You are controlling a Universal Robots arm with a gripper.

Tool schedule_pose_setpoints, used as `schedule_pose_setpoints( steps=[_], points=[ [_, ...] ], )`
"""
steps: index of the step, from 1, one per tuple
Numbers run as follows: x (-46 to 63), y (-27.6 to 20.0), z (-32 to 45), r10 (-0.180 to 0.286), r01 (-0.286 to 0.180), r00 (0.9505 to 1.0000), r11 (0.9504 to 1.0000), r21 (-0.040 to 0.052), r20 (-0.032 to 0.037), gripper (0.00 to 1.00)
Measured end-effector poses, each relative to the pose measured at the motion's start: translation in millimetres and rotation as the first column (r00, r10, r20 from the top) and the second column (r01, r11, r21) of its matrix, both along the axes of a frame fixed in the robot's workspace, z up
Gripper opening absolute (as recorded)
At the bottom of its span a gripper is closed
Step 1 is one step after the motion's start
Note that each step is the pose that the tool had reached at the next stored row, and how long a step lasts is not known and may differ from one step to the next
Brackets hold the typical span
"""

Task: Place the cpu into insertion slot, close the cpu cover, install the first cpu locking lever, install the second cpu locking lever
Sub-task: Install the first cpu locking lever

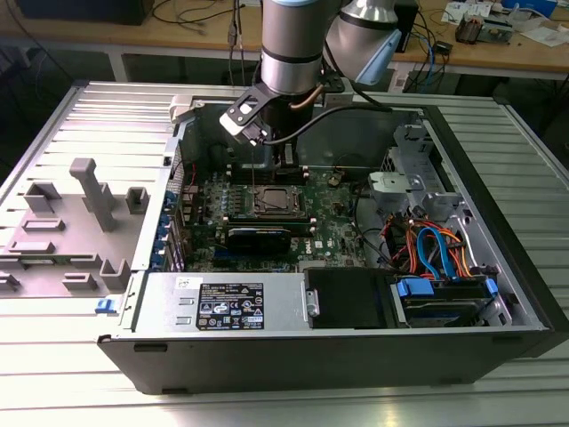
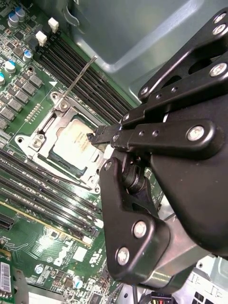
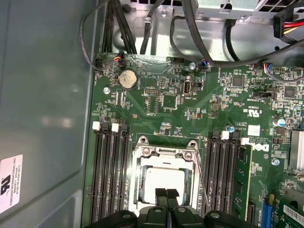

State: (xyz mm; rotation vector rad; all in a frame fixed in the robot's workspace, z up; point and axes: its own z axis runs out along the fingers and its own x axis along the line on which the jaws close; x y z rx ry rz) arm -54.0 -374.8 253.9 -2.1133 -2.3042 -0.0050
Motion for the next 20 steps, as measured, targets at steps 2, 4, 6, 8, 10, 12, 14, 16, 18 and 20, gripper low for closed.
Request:
schedule_pose_setpoints(
  steps=[2,4,6,8,10,12,14,16,18,20],
  points=[
    [0.0,0.0,2.0,0.0,0.0,1.0,1.0,-0.0001,0.0,0.11],
    [0.0,0.0,7.6,0.0,0.0,1.0,1.0,0.0,0.0,0.11],
    [0.0,0.0,10.7,-0.001,0.001,1.0,1.0,0.0,0.0,0.11],
    [0.0,0.0,14.6,-0.001,0.001,1.0,1.0,0.0,0.0,0.11],
    [0.0,-0.1,18.7,-0.001,0.001,1.0,1.0,0.0001,0.0,0.11],
    [0.0,-0.2,20.2,-0.001,0.001,1.0,1.0,0.0002,0.0001,0.11],
    [0.1,-0.3,20.2,-0.001,0.001,1.0,1.0,0.0017,0.0001,0.11],
    [0.0,-0.3,20.3,-0.001,0.001,1.0,1.0,0.0021,0.0,0.11],
    [0.0,-0.3,20.2,0.0,0.0,1.0,1.0,0.0023,0.0,0.11],
    [0.0,-0.3,20.2,0.015,-0.015,0.9999,0.9999,0.0023,0.0,0.11]
  ],
)
